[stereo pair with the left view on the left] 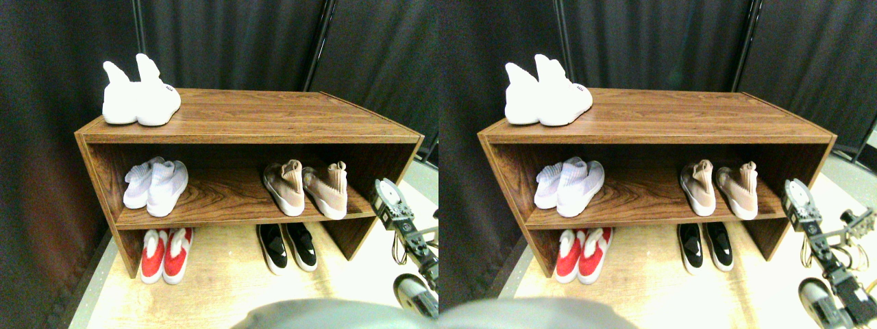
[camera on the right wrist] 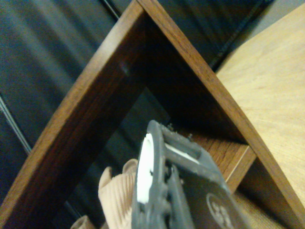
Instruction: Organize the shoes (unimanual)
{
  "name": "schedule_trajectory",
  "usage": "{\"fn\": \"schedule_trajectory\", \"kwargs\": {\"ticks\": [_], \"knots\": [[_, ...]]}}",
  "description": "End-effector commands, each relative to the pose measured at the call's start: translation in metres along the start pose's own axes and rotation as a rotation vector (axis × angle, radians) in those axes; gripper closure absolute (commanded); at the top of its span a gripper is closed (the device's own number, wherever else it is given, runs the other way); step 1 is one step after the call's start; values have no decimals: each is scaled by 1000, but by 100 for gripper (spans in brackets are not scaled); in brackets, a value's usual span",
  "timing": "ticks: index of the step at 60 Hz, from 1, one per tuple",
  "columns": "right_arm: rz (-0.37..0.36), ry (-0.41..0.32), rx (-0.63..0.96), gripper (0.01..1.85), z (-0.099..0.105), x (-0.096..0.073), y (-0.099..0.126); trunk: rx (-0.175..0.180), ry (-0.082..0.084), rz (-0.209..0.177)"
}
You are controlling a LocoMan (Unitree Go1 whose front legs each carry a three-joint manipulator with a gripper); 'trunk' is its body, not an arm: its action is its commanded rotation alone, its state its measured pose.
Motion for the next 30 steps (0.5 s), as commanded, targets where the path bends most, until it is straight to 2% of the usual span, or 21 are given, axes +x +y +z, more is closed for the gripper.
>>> {"fn": "schedule_trajectory", "kwargs": {"ticks": [1,6,12,17,30], "knots": [[-14,-27,-48,180,-1,11,-2,-9,-5,-15],[-48,-40,-44,180,-1,18,-6,-6,-6,-24],[-72,-9,-39,180,-1,29,-10,-3,-4,-31],[-99,-23,-44,180,-1,39,-13,-3,-5,-37],[-135,-28,-47,180,-4,57,-23,-9,-4,-36]]}}
